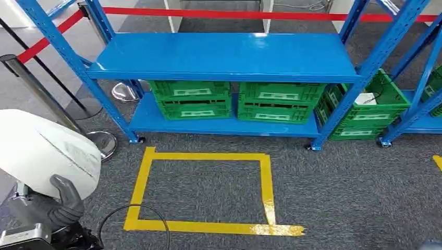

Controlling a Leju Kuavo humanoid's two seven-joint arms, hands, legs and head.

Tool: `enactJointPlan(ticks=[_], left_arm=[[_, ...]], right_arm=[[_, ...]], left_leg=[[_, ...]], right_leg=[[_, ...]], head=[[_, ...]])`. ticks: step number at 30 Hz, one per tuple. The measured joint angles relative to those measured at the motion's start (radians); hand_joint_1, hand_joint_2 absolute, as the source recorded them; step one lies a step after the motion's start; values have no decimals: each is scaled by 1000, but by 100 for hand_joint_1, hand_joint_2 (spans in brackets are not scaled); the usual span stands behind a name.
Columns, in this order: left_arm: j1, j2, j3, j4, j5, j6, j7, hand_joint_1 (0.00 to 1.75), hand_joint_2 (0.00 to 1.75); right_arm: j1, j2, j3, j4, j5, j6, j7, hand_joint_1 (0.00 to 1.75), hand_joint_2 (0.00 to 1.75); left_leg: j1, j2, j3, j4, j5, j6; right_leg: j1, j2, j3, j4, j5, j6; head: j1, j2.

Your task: Take the parts from the cabinet and place them on the table.

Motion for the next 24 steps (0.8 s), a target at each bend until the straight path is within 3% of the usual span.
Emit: enactJointPlan(ticks=[1, 2, 3, 4, 5, 6, 9, 10, 11, 12, 14, 15, 16, 17, 19, 20, 21, 24], left_arm=[[0, 0, 0, 1, 2, 0, 1, 175, 175], [0, 0, 0, 1, 2, 0, 2, 175, 175], [1, 0, 0, 2, 2, 0, 3, 175, 175], [0, 0, 0, 2, 2, 0, 3, 175, 175], [0, 0, 0, 2, 2, 0, 3, 175, 175], [0, 0, 0, 2, 2, 0, 3, 175, 175], [0, 0, 1, 2, 2, 0, 3, 175, 175], [1, -1, 1, 2, 2, 0, 4, 175, 175], [1, -1, 0, 2, 2, 0, 5, 175, 175], [-1, -1, 0, 2, 2, 0, 5, 175, 175], [0, -1, 0, 3, 3, 0, 6, 175, 175], [0, -1, 0, 4, 3, 0, 6, 175, 175], [0, -1, 0, 5, 3, 0, 6, 175, 175], [0, -1, 0, 7, 5, 0, 6, 175, 175], [0, 0, -1, 8, 8, 0, 9, 175, 175], [-1, 0, -1, 9, 10, 0, 10, 175, 175], [-2, 0, -1, 10, 10, 0, 10, 175, 175], [-8, 2, -2, 15, 11, 0, 11, 175, 175]], right_arm=[[0, 0, -2, 0, 1, 0, 0, 0, 175], [0, 0, -3, 0, 3, 0, 0, 0, 175], [0, 0, -3, 0, 4, 0, 0, 0, 175], [0, 0, -4, 0, 6, 0, 0, 0, 175], [0, 0, -5, 0, 7, 0, 0, 0, 175], [-1, 1, -6, 0, 9, 0, -1, 0, 175], [-2, 1, -11, 0, 9, -1, -12, 0, 175], [-3, 1, -12, 0, 8, 0, -13, 0, 175], [-3, 1, -13, 0, 5, 5, -14, 0, 175], [-3, 1, -16, 0, -2, 20, -18, 0, 175], [-3, 1, -24, 0, -9, 39, -23, 0, 175], [-2, 1, -27, 0, -10, 45, -26, 0, 175], [-1, 1, -29, 0, -13, 49, -27, 0, 175], [0, 0, -31, 0, -16, 56, -29, 0, 175], [-1, -1, -41, 0, -30, 88, -29, 0, 175], [-4, -2, -48, 0, -41, 113, -31, 0, 175], [-5, -2, -55, 0, -47, 130, -32, 0, 175], [1, -3, -71, 0, -51, 154, -31, 0, 175]], left_leg=[[0, 0, 5, 24, 20, 1], [0, 0, 27, 8, 60, 3], [0, -1, 69, -54, 98, 8], [-1, -1, 129, -150, 124, 14], [-3, -2, 183, -246, 125, 24], [-6, -2, 210, -285, 108, 29], [-11, -2, 206, -303, 105, 33], [-1, -2, 211, -328, 105, 38], [1, 2, 210, -329, 111, 46], [2, 2, 204, -328, 115, 53], [0, 3, 191, -321, 118, 58], [-1, 4, 185, -316, 119, 58], [-1, 4, 181, -311, 119, 57], [-1, 4, 179, -307, 119, 57], [-1, 4, 177, -299, 117, 55], [-1, -2, 176, -294, 115, 51], [-6, -6, 165, -291, 115, 43], [0, -17, 154, -285, 128, 25]], right_leg=[[1, -1, -8, 3, 7, 0], [2, -1, -19, 8, 14, 1], [3, -1, -28, 12, 18, 1], [5, 0, -31, 15, 20, 4], [5, 1, -35, 16, 23, 5], [10, 1, -40, 21, 27, 11], [6, 0, -50, 20, 42, 30], [11, 0, -55, 24, 39, 33], [8, 5, -72, 41, 16, 39], [8, 7, -95, 96, -24, 44], [2, 7, -166, 261, -97, 52], [2, 7, -194, 328, -118, 55], [2, 7, -199, 345, -113, 56], [2, 7, -179, 314, -86, 56], [2, 7, -89, 151, -3, 51], [2, 18, -45, 63, 18, 47], [2, 48, -17, 50, 0, 43], [6, 31, -32, 45, 6, 30]], head=[[-1, 0], [0, 0], [-1, 0], [-1, 0], [0, 0], [0, 0], [0, 0], [0, 0], [3, 0], [7, 0], [8, 0], [10, 0], [9, 0], [9, 0], [9, 0], [10, 0], [8, 0], [8, 0]])
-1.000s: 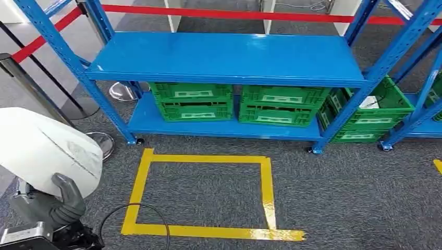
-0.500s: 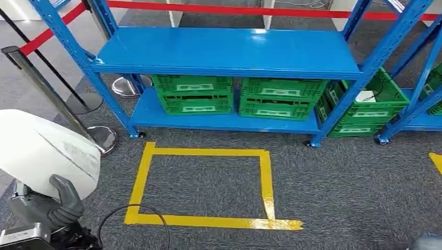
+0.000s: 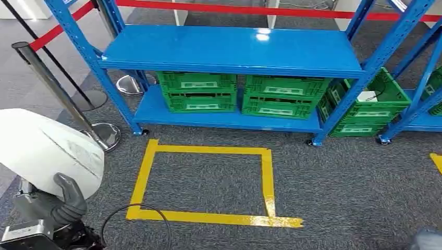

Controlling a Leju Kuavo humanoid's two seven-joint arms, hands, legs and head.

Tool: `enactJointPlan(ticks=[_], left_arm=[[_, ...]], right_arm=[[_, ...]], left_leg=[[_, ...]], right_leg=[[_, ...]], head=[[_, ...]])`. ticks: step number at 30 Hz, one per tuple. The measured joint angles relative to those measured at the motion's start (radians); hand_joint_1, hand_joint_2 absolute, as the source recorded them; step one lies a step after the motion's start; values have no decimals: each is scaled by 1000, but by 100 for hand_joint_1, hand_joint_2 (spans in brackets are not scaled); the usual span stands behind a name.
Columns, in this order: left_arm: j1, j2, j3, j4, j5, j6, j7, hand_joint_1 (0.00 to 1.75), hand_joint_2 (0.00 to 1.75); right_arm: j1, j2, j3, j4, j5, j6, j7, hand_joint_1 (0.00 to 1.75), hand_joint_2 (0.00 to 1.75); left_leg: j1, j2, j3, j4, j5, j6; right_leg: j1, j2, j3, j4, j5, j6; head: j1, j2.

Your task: Take the parts from the cabinet and place them on the table.

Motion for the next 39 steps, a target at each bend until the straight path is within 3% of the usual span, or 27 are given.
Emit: enactJointPlan(ticks=[1, 2, 3, 5, 6, 7, 8, 10, 11, 12, 16, 17, 18, 19, 21, 22, 23, 25, 26, 27, 28, 31, 32, 34, 35, 37, 39], left_arm=[[1, 0, 0, 1, 0, 0, 0, 175, 175], [2, 1, 0, 2, 0, 0, 0, 175, 175], [-1, 1, 0, 2, 0, 0, -1, 175, 175], [0, 2, 0, 4, 0, 0, -1, 175, 175], [2, 3, 0, 5, 0, 0, -1, 175, 175], [2, 5, 0, 7, 0, 0, -1, 175, 175], [2, 6, 1, 10, 0, 0, -1, 175, 175], [2, 7, 1, 11, 0, 0, -1, 175, 175], [1, 7, 1, 11, 0, 0, -2, 175, 175], [0, 7, 1, 11, 0, 0, -3, 175, 175], [4, 8, 2, 11, 2, 0, -4, 175, 175], [5, 8, 2, 11, 2, 0, -6, 175, 175], [3, 8, 2, 11, 3, 0, -7, 175, 175], [1, 8, 1, 12, 3, 0, -7, 175, 175], [2, 7, 1, 12, 3, 0, -7, 175, 175], [2, 7, 1, 13, 3, 0, -7, 175, 175], [3, 7, 1, 15, 3, 0, -7, 175, 175], [3, 7, 1, 17, 3, 0, -7, 175, 175], [3, 7, 1, 18, 3, 0, -7, 175, 175], [2, 7, 1, 18, 3, 0, -7, 175, 175], [0, 7, 1, 19, 3, 0, -7, 175, 175], [5, 7, 2, 19, 3, 0, -8, 175, 175], [6, 7, 2, 19, 3, 0, -8, 175, 175], [3, 8, 2, 19, 2, 0, -8, 175, 175], [2, 8, 2, 19, 3, 0, -8, 175, 175], [3, 9, 2, 21, 3, 0, -8, 175, 175], [5, 10, 2, 22, 3, 0, -8, 175, 175]], right_arm=[[1, 0, -3, 0, 0, 5, 0, 0, 175], [0, 0, -5, 0, 1, 8, 0, 0, 175], [-3, 0, -8, -1, 3, 10, 0, 0, 175], [-3, 0, -10, -2, 8, 15, 2, 0, 175], [-3, 0, -11, -2, 9, 17, 2, 0, 175], [-2, 0, -15, -2, 10, 18, 3, 0, 175], [-2, 0, -16, -2, 11, 20, 3, 0, 175], [-3, 0, -18, -3, 13, 21, 3, 0, 175], [-4, 0, -18, -3, 15, 21, 3, 0, 175], [-4, 0, -18, -3, 15, 21, 3, 0, 175], [-6, 0, -24, -4, 18, 21, 2, 0, 175], [-6, 0, -25, -6, 18, 20, 2, 0, 175], [-7, 0, -26, -6, 18, 20, 1, 0, 175], [-6, -1, -26, -6, 18, 21, 2, 0, 175], [-3, -1, -26, -6, 19, 21, 2, 0, 175], [-1, -1, -27, -6, 18, 21, 2, 0, 175], [0, -2, -27, -6, 19, 21, 2, 0, 175], [0, -2, -28, -6, 18, 21, 2, 0, 175], [-1, -2, -28, -7, 19, 21, 2, 0, 175], [-1, -3, -28, -7, 19, 21, 2, 0, 175], [0, -2, -28, -6, 19, 21, 2, 0, 175], [-2, -3, -28, -7, 20, 20, 2, 0, 175], [-2, -1, -29, -6, 20, 21, 3, 0, 175], [-2, 0, -29, -7, 20, 21, 2, 0, 175], [-1, 0, -29, -7, 20, 21, 2, 0, 175], [3, -1, -29, -7, 20, 21, 2, 0, 175], [2, -1, -29, -7, 20, 21, 2, 0, 175]], left_leg=[[-4, -6, 0, 0, 2, -5], [-3, -8, -4, 11, -13, -7], [-2, -3, -23, 49, -46, -14], [5, -2, -88, 205, -128, -25], [6, -2, -114, 271, -154, -29], [7, -1, -126, 305, -160, -31], [7, 0, -113, 288, -140, -31], [7, 15, -28, 133, -58, -26], [6, 41, 24, 40, -22, -21], [-4, 99, 44, -7, -40, -13], [-9, 52, 26, -11, -18, 12], [0, 44, 30, -20, -6, 19], [1, 36, 24, -21, -1, 25], [1, 27, 17, -21, 4, 30], [0, 5, 3, -20, 11, 34], [-1, -8, -2, -18, 15, 33], [-1, -23, -5, -16, 17, 31], [0, -49, -9, -9, 18, 29], [0, -63, -11, -3, 18, 28], [1, -71, -15, 0, 18, 23], [-6, -84, -23, 11, 17, 16], [2, -118, -37, 6, 33, -8], [1, -130, -41, 10, 31, -11], [-3, -38, -75, 87, -27, -21], [0, -13, -111, 170, -70, -27], [5, -1, -173, 316, -124, -35], [9, 3, -153, 289, -91, -37]], right_leg=[[-4, -7, 1, -7, 5, -8], [-10, -20, 2, -15, 12, -18], [-11, -25, -1, -16, 14, -24], [-10, -43, -9, -15, 17, -29], [-8, -51, -13, -14, 18, -30], [-7, -61, -16, -12, 19, -31], [-7, -72, -20, -10, 20, -30], [-6, -91, -22, -4, 20, -29], [-5, -100, -21, -3, 20, -28], [0, -108, -20, -2, 22, -24], [-1, -141, -20, -4, 30, -1], [-4, -125, -30, 0, 21, 8], [-3, -78, -41, 27, -8, 14], [-4, -47, -66, 88, -50, 16], [-5, -26, -138, 259, -130, 18], [-5, -24, -157, 307, -142, 19], [-5, -23, -151, 302, -129, 18], [-6, -16, -80, 176, -55, 15], [-9, 12, -25, 72, -9, 12], [-15, 69, 5, 13, -15, 8], [-18, 73, 10, -11, -19, 8], [-11, 40, 16, 1, -14, -5], [-22, 22, 16, -10, -6, -14], [-20, -6, 17, -12, -4, -22], [-18, -23, 16, -11, -5, -22], [-16, -58, 13, -11, -6, -23], [-15, -87, 14, -10, -7, -23]], head=[[-1, 0], [1, 0], [-12, 0], [-14, 0], [-13, 0], [-13, 0], [-14, 0], [-14, 0], [-14, 0], [-13, 0], [-13, 0], [-13, 0], [-9, 0], [-8, 0], [-8, 0], [-8, 0], [-9, 0], [-8, 0], [-8, 0], [-8, 0], [-9, 0], [-10, 0], [-8, 0], [-24, 0], [-24, 0], [-24, 0], [-24, 0]])
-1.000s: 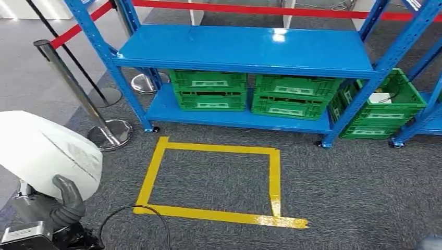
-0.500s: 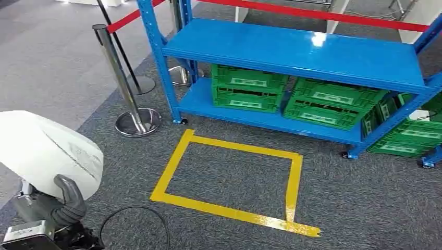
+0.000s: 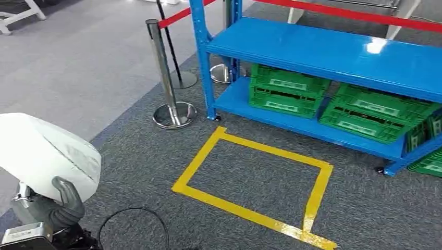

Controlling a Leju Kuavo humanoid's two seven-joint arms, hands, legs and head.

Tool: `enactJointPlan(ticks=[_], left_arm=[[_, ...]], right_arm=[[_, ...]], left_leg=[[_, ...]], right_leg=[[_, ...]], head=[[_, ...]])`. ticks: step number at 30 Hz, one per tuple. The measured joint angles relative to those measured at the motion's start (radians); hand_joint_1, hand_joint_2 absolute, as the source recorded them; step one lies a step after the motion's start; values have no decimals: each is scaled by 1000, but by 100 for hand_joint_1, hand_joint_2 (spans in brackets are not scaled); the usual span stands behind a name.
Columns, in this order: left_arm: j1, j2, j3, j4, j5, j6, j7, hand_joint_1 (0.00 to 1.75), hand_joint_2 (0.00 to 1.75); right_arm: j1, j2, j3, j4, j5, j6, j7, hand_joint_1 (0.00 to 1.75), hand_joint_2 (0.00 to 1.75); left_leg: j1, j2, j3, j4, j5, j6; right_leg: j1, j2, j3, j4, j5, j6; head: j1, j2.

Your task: Take the parts from the cabinet and place them on the table.

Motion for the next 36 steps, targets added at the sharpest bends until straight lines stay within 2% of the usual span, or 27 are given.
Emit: enactJointPlan(ticks=[2, 3, 4, 8, 9, 10, 11, 13, 14, 15, 17, 18, 19, 21, 23, 24, 25, 26, 28, 29, 30, 31, 32, 33, 34, 35, 36], left_arm=[[1, 0, 0, 0, 0, 0, 0, 175, 175], [0, 0, 0, 0, 0, 0, 0, 175, 175], [-2, 0, -1, 0, 0, 0, 0, 175, 175], [2, 1, 0, 0, 0, 0, 0, 175, 175], [3, 0, 0, 0, 0, 0, 0, 175, 175], [0, 0, -1, 1, -1, 0, 0, 175, 175], [-2, -2, -2, 1, -1, 0, 0, 175, 175], [-2, -2, -1, 2, -2, 0, 0, 175, 175], [-2, -2, -1, 4, -2, 0, 0, 175, 175], [-1, -2, -1, 5, -2, 0, 0, 175, 175], [-1, -2, -1, 5, -2, 0, 0, 175, 175], [-2, -2, -1, 5, -2, 0, 0, 175, 175], [-3, -2, -1, 5, -2, 0, 0, 175, 175], [-4, -3, -2, 5, -2, 0, 0, 175, 175], [-1, -2, -1, 5, -2, 0, 0, 175, 175], [1, -2, -1, 6, -3, 0, 0, 175, 175], [-2, -2, -1, 6, -4, 0, 0, 175, 175], [-5, -1, -1, 6, -5, 0, 1, 175, 175], [-4, -1, -1, 7, -5, 0, 2, 175, 175], [-2, -1, 0, 8, -5, 0, 2, 175, 175], [-2, -1, 0, 10, -5, 0, 3, 175, 175], [-1, -1, 0, 10, -5, 0, 3, 175, 175], [-1, -1, 0, 11, -6, 0, 3, 175, 175], [-1, -1, 0, 11, -6, 0, 3, 175, 175], [-3, -1, 0, 11, -6, 0, 3, 175, 175], [-5, -2, -1, 12, -7, 0, 3, 175, 175], [-4, -2, 0, 12, -8, 0, 3, 175, 175]], right_arm=[[-4, 0, 0, 0, 0, 0, 0, 0, 175], [-5, 0, 0, 0, 0, 0, 0, 0, 175], [-5, 0, 0, 0, 0, 0, 0, 0, 175], [-8, 0, 0, -1, 0, 0, 0, 0, 175], [-10, -1, 0, -2, 1, 0, 0, 0, 175], [-9, -1, 0, -2, 2, 0, -1, 0, 175], [-8, -1, 0, -2, 4, 0, -1, 0, 175], [-5, -2, -1, -2, 4, 0, 0, 0, 175], [-2, -2, -2, -2, 5, -1, 0, 0, 175], [-1, -2, -2, -2, 5, -2, 0, 0, 175], [-2, -2, -2, -2, 6, -2, -1, 0, 175], [-3, -3, -2, -2, 6, -2, -1, 0, 175], [-3, -3, -3, -2, 6, -2, -1, 0, 175], [-2, -3, -3, -2, 7, -1, -1, 0, 175], [-2, -3, -3, -2, 7, -1, -1, 0, 175], [-2, -2, -3, -2, 7, -1, -1, 0, 175], [-3, -2, -3, -2, 8, -2, -2, 0, 175], [-3, -2, -3, -2, 8, -2, -2, 0, 175], [1, -3, -4, -2, 9, -2, -2, 0, 175], [2, -3, -5, -2, 10, -2, -2, 0, 175], [2, -3, -5, -2, 10, -2, -2, 0, 175], [1, -3, -5, -2, 13, -2, -2, 0, 175], [-1, -3, -5, -2, 13, -2, -2, 0, 175], [-2, -3, -5, -2, 15, -2, -2, 0, 175], [-3, -3, -5, -2, 15, -2, -2, 0, 175], [-3, -3, -5, -2, 16, -2, -2, 0, 175], [-4, -3, -5, -2, 16, -2, -2, 0, 175]], left_leg=[[-1, 25, 96, -178, 86, 6], [-5, 79, 143, -264, 106, 13], [-19, 115, 150, -284, 91, 23], [-16, 57, 134, -289, 102, 47], [-10, 47, 138, -294, 108, 55], [-7, 37, 135, -294, 112, 62], [-7, 24, 131, -294, 114, 65], [-8, -3, 125, -293, 116, 68], [-9, -18, 125, -293, 117, 69], [-9, -35, 125, -292, 118, 68], [-8, -65, 127, -291, 120, 65], [-8, -76, 127, -289, 120, 62], [-12, -87, 121, -284, 119, 55], [-9, -112, 106, -279, 125, 41], [-6, -142, 100, -281, 133, 28], [-7, -114, 97, -270, 124, 26], [-13, -46, 82, -234, 98, 19], [-11, -16, 50, -163, 56, 13], [-5, -3, -25, 2, -15, 8], [-4, -3, -43, 42, -24, 6], [-2, -2, -36, 32, -8, 5], [-2, 1, -9, -18, 25, 6], [-2, 11, 43, -112, 74, 10], [-4, 38, 93, -205, 112, 15], [-13, 95, 121, -258, 104, 23], [-21, 100, 124, -273, 102, 33], [-20, 89, 119, -269, 102, 38]], right_leg=[[0, -25, 5, 0, -2, 4], [3, -33, 9, 0, -5, 7], [12, -43, 8, 4, -9, 14], [11, -87, 17, -2, -11, 32], [7, -34, 6, 13, -28, 42], [5, 23, -15, 61, -63, 43], [4, 50, -50, 138, -103, 44], [5, 64, -127, 296, -164, 45], [5, 65, -145, 326, -163, 44], [5, 65, -139, 304, -135, 42], [3, 80, -72, 149, -39, 38], [0, 118, -35, 62, 3, 35], [-5, 187, -19, 21, -2, 32], [-5, 170, -8, 8, -5, 32], [-5, 144, -7, 8, -1, 22], [-11, 124, -4, 3, 3, 16], [-10, 109, -2, 3, 1, 11], [-7, 91, -1, 3, 0, 7], [-5, 54, -1, 3, -4, 4], [-5, 38, 0, 4, -5, 4], [-4, 21, 1, 4, -7, 5], [-4, 8, 4, 4, -9, 6], [-4, -6, 9, 4, -12, 9], [-4, -16, 14, 4, -16, 11], [0, -25, 17, 3, -19, 16], [6, -32, 14, 7, -25, 25], [8, -43, 19, 5, -26, 28]], head=[[0, 0], [0, 0], [0, 0], [-1, 0], [3, 0], [8, 0], [11, 0], [10, 0], [10, 0], [10, 0], [11, 0], [11, 0], [10, 0], [10, 0], [8, 0], [10, 0], [-3, 0], [-3, 0], [-3, 0], [-3, 0], [-3, 0], [-3, 0], [-3, 0], [-3, 0], [-3, 0], [-4, 0], [0, 0]])
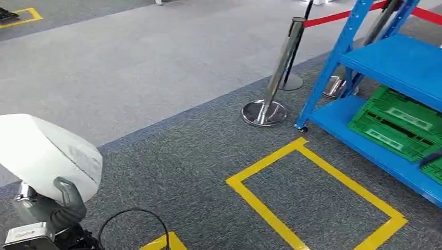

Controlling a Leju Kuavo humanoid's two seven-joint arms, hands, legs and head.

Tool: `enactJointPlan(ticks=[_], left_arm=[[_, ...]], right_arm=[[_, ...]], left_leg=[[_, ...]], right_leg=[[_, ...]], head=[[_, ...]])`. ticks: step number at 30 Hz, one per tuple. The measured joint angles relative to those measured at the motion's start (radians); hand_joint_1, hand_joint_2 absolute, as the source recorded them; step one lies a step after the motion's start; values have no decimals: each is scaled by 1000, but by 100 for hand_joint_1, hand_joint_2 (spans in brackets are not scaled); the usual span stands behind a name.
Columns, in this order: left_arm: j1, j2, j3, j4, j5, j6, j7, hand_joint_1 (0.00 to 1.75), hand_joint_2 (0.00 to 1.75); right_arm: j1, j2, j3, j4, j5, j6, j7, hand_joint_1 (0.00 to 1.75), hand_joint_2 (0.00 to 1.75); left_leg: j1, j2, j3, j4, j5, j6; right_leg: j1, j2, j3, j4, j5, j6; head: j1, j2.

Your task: Take the parts from the cabinet and place them on the table.

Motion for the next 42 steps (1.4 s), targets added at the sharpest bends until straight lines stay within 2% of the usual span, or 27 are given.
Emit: enactJointPlan(ticks=[2, 3, 5, 7, 8, 9, 11, 12, 13, 14, 17, 18, 20, 21, 23, 24, 25, 27, 28, 29, 33, 35, 36, 38, 39, 40, 42], left_arm=[[6, 0, 1, 0, 0, 0, 0, 175, 175], [7, -1, 1, 0, -1, 0, 0, 175, 175], [3, -2, 0, 1, -2, 0, 0, 175, 175], [3, -4, 0, 2, -3, 0, 0, 175, 175], [3, -4, 0, 2, -3, 0, 0, 175, 175], [4, -4, 0, 3, -3, 0, 0, 175, 175], [5, -4, 1, 3, -3, 0, 0, 175, 175], [5, -4, 0, 3, -3, 0, 0, 175, 175], [5, -4, 0, 3, -3, 0, 0, 175, 175], [3, -4, 0, 4, -3, 0, 0, 175, 175], [7, -3, 1, 4, -3, 0, -1, 175, 175], [7, -3, 2, 3, -3, 0, -2, 175, 175], [5, -3, 2, 4, -4, 0, -3, 175, 175], [3, -3, 2, 4, -3, 0, -3, 175, 175], [6, -3, 2, 4, -3, 0, -3, 175, 175], [7, -2, 3, 4, -3, 0, -3, 175, 175], [7, -2, 3, 4, -3, 0, -3, 175, 175], [7, -2, 3, 4, -3, 0, -3, 175, 175], [7, -2, 3, 4, -4, 0, -3, 175, 175], [5, -2, 3, 5, -4, 0, -2, 175, 175], [9, -3, 4, 5, -6, 0, -2, 175, 175], [9, -4, 5, 4, -7, 0, -2, 175, 175], [8, -5, 3, 4, -8, 0, -2, 175, 175], [9, -6, 4, 4, -8, 0, -2, 175, 175], [10, -6, 4, 5, -8, 0, -2, 175, 175], [10, -6, 4, 5, -8, 0, -2, 175, 175], [10, -7, 5, 5, -8, 0, -2, 175, 175]], right_arm=[[-3, 0, -1, 0, 1, 0, 0, 0, 175], [-5, 0, -2, 0, 2, 0, 0, 0, 175], [-6, 0, -5, 0, 3, 0, -2, 0, 175], [-3, 0, -7, 0, 6, 0, -2, 0, 175], [0, 0, -8, 0, 7, 0, -2, 0, 175], [1, 0, -10, 0, 8, 0, -2, 0, 175], [1, 0, -13, 0, 9, 0, -2, 0, 175], [0, 0, -14, 0, 10, 0, -2, 0, 175], [1, 0, -16, 0, 10, 0, -2, 0, 175], [1, 0, -16, 0, 11, 0, -2, 0, 175], [0, 0, -18, 0, 12, 0, -2, 0, 175], [-1, 0, -18, 0, 12, 0, -2, 0, 175], [-1, 0, -19, 0, 14, 0, -4, 0, 175], [0, 0, -20, 0, 14, 0, -4, 0, 175], [2, 0, -21, 0, 15, 0, -3, 0, 175], [3, 0, -23, 0, 16, 0, -3, 0, 175], [2, 0, -23, 0, 16, 0, -3, 0, 175], [-1, 0, -23, 0, 15, -3, -3, 0, 175], [-2, 0, -23, 0, 14, -5, -3, 0, 175], [-2, 0, -24, 0, 12, -9, -4, 0, 175], [-6, 0, -26, -1, 3, -21, -5, 0, 175], [-6, -1, -34, -4, -7, -25, -8, 0, 175], [-6, -1, -41, -6, -12, -26, -8, 0, 175], [-1, -2, -53, -11, -21, -27, -9, 0, 175], [0, -3, -59, -14, -25, -27, -9, 0, 175], [0, -3, -66, -18, -30, -27, -10, 0, 175], [-1, -5, -79, -29, -37, -27, -12, 0, 175]], left_leg=[[-2, -26, -6, 0, 1, 11], [8, -39, -2, -10, 9, 23], [9, -57, -5, -11, 11, 30], [8, -83, -6, -10, 11, 35], [7, -98, -6, -10, 11, 35], [6, -112, -5, -10, 11, 35], [7, -142, -2, -8, 10, 35], [7, -156, 0, -6, 9, 33], [9, -166, -3, -2, 7, 30], [2, -179, -9, 9, 4, 23], [12, -211, -18, 1, 15, 3], [9, -223, -21, 5, 14, -2], [6, -134, -49, 73, -34, -12], [8, -108, -84, 151, -75, -17], [13, -94, -152, 294, -132, -23], [16, -93, -162, 314, -127, -25], [18, -91, -145, 283, -99, -25], [17, -71, -57, 115, -10, -19], [13, -29, -12, 29, 16, -14], [-3, 21, 0, 11, -7, -6], [-2, -33, -8, 0, 1, 17], [7, -53, -5, -8, 9, 30], [7, -66, -7, -7, 9, 33], [6, -93, -7, -7, 8, 36], [6, -107, -7, -6, 8, 36], [6, -122, -5, -6, 8, 36], [7, -152, -3, -3, 7, 34]], right_leg=[[-1, -26, 9, -5, -2, 10], [-7, -9, -2, 0, -14, 20], [-7, 82, -35, 82, -66, 22], [-6, 107, -123, 260, -138, 23], [-5, 108, -158, 317, -148, 23], [-5, 108, -169, 321, -130, 22], [-6, 114, -130, 208, -42, 18], [-8, 135, -89, 110, 11, 15], [-12, 188, -62, 39, 35, 13], [-16, 208, -49, 15, 22, 10], [-6, 179, -42, 21, 23, -4], [-15, 163, -38, 10, 28, -12], [-15, 134, -31, 7, 27, -25], [-12, 118, -30, 7, 26, -28], [-8, 86, -29, 7, 22, -31], [-8, 70, -27, 7, 20, -30], [-7, 55, -25, 7, 18, -29], [-7, 32, -14, 7, 11, -25], [-6, 23, -8, 7, 7, -22], [2, 14, -15, 8, 2, -14], [3, -31, 8, 0, -5, 6], [-4, 63, -17, 46, -43, 15], [-5, 94, -57, 127, -85, 16], [-4, 108, -144, 292, -143, 18], [-4, 108, -168, 325, -141, 19], [-5, 108, -169, 309, -112, 19], [-7, 117, -118, 172, -16, 17]], head=[[0, 0], [0, 0], [8, 0], [8, 0], [8, 0], [8, 0], [8, 0], [8, 0], [9, 0], [7, 0], [8, 0], [8, 0], [-4, 0], [-3, 0], [-3, 0], [-3, 0], [-3, 0], [-3, 0], [-3, 0], [-3, 0], [-2, 0], [7, 0], [11, 0], [11, 0], [11, 0], [11, 0], [11, 0]])
